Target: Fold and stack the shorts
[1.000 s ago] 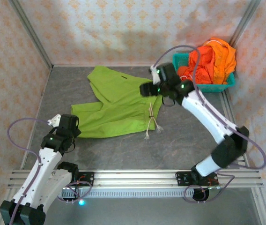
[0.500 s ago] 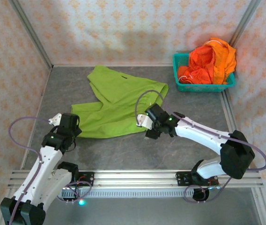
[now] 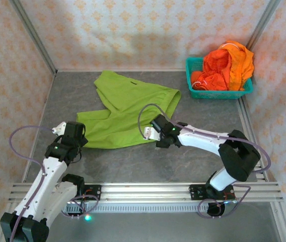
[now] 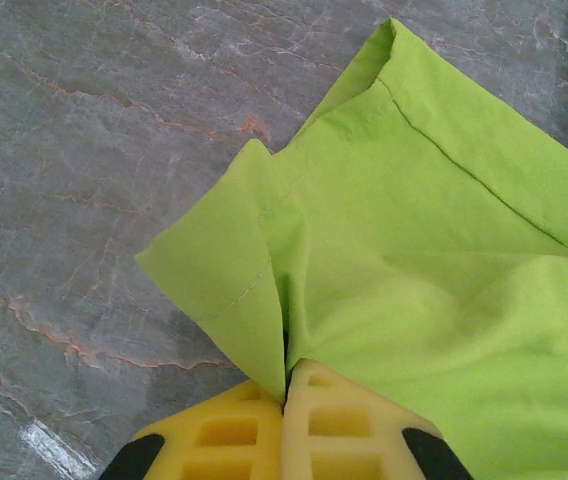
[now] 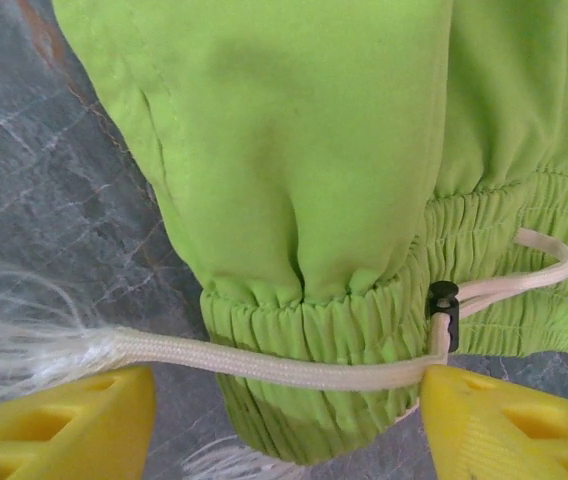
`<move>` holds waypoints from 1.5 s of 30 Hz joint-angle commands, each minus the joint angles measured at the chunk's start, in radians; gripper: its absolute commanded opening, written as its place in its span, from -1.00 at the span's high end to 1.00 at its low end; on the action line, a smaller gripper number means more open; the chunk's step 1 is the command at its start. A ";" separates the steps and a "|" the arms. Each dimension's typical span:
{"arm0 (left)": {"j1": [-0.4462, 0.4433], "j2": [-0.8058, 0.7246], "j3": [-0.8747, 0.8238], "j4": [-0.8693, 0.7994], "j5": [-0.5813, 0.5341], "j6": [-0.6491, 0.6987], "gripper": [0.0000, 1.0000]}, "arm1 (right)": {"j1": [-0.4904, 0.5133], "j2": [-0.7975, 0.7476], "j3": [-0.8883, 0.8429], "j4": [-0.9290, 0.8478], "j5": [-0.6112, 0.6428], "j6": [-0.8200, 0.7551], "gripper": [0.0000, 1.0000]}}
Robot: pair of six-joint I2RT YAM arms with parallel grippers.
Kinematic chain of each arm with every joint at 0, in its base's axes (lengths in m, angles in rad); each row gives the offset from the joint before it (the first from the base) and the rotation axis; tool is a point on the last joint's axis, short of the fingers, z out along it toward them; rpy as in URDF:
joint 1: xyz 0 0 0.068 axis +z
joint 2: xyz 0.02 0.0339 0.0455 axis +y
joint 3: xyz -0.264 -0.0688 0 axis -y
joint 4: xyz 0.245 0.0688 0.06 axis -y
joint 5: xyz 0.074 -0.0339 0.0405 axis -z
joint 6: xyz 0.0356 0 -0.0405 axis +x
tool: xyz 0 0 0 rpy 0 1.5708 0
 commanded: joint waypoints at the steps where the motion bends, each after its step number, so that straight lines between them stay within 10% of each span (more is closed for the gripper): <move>1: -0.009 -0.009 -0.019 0.019 -0.024 -0.006 1.00 | 0.006 0.046 -0.003 0.025 0.049 -0.012 -0.30; 14: -0.008 -0.001 0.040 0.023 -0.067 0.023 1.00 | 0.006 -0.005 0.010 0.037 0.092 0.009 0.98; 35: 0.082 0.354 0.925 -0.013 -0.166 0.387 1.00 | -0.179 -0.231 0.552 -0.117 -0.050 -0.078 1.00; 45: 0.149 0.705 1.320 0.036 -0.213 0.441 1.00 | -0.232 0.035 0.850 -0.026 -0.067 -0.026 1.00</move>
